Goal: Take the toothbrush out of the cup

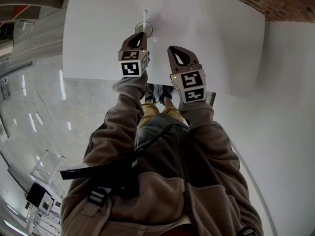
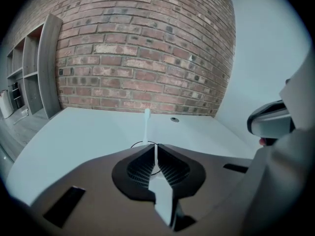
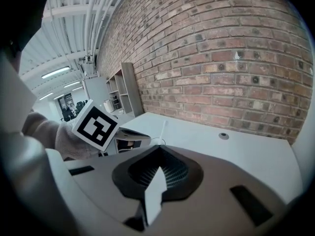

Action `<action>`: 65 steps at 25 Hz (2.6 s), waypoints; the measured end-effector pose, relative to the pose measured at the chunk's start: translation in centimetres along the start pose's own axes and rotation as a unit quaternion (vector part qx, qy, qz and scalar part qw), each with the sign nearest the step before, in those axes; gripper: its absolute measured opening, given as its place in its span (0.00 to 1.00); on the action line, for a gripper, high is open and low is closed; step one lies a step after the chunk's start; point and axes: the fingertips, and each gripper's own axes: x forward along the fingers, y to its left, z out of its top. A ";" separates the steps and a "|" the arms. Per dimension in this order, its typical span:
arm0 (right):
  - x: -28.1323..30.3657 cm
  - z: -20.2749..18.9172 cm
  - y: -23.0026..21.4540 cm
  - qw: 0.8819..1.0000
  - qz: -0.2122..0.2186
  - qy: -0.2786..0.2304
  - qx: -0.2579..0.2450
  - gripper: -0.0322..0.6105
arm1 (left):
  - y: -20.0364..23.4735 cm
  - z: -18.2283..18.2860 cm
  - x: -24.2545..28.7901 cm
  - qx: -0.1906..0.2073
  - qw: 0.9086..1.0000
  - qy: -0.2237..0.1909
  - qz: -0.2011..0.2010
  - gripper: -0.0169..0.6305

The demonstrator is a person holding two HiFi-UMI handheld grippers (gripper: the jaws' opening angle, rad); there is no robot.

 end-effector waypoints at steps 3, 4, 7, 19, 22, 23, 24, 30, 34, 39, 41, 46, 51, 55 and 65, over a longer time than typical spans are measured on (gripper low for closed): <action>-0.6 -1.1 -0.2 1.000 -0.009 0.011 0.007 0.05 | 0.6 -0.2 1.2 0.004 1.000 0.007 0.002 0.03; -0.8 -1.5 -0.3 1.000 -0.012 0.014 0.010 0.05 | 0.7 -0.2 1.5 0.006 1.000 0.011 0.003 0.03; -1.4 -2.4 -0.9 0.999 -0.022 0.019 0.017 0.05 | 0.8 -0.5 2.6 0.012 1.000 0.020 0.005 0.03; -2.3 -4.2 -1.6 0.998 -0.037 0.028 0.037 0.05 | 1.9 -1.1 4.4 0.010 0.999 0.037 0.034 0.10; -2.6 -4.4 -2.0 0.998 -0.041 0.033 0.041 0.05 | 1.9 -1.3 5.0 0.011 0.998 0.045 0.034 0.10; -2.6 -4.5 -2.1 0.998 -0.043 0.034 0.041 0.05 | 1.9 -1.4 5.3 0.011 0.998 0.049 0.035 0.10; -2.7 -4.6 -2.2 0.998 -0.044 0.034 0.043 0.05 | 1.9 -1.4 5.5 0.012 0.998 0.052 0.036 0.10; -3.1 -5.3 -2.5 0.997 -0.051 0.037 0.049 0.05 | 2.3 -1.1 5.8 0.054 0.994 0.073 0.057 0.10; -3.3 -5.7 -2.6 0.996 -0.055 0.041 0.050 0.05 | 2.2 -1.3 5.8 0.079 0.990 0.099 0.065 0.10; -3.7 -6.3 -2.6 0.996 -0.057 0.041 0.055 0.05 | 2.0 -1.1 6.1 0.096 0.986 0.121 0.064 0.10; -3.9 -6.5 -2.5 0.996 -0.058 0.043 0.055 0.05 | 2.0 -1.1 6.3 0.097 0.985 0.128 0.062 0.10; -4.4 -7.0 -2.9 0.995 -0.065 0.044 0.058 0.05 | 1.9 -1.0 6.6 0.105 0.983 0.136 0.064 0.10; -4.9 -7.0 -3.0 0.995 -0.067 0.040 0.059 0.05 | 1.6 -0.4 5.8 0.112 0.985 0.116 0.062 0.10; -5.0 -5.9 -2.6 0.996 -0.067 0.026 0.054 0.05 | 0.7 0.9 4.0 0.107 0.989 0.083 0.054 0.10; -5.9 1.0 -1.4 0.996 -0.069 -0.047 0.019 0.05 | -2.5 7.6 -3.8 0.079 0.995 -0.050 0.020 0.10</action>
